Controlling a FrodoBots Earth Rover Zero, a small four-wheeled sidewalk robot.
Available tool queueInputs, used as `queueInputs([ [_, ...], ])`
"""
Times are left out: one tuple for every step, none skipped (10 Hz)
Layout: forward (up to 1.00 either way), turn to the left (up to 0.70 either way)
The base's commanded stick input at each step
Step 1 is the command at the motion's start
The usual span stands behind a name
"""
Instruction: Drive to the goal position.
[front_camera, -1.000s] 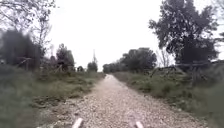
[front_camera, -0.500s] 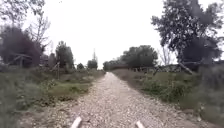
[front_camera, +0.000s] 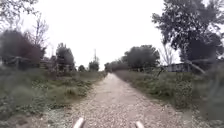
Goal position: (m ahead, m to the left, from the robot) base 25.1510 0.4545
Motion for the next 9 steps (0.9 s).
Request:
queueInputs([
  [0.67,0.0],
  [0.67,0.0],
  [0.67,0.0],
  [0.67,0.0],
  [0.67,0.0],
  [0.67,0.0],
  [0.67,0.0],
  [0.67,0.0],
  [0.67,0.0],
])
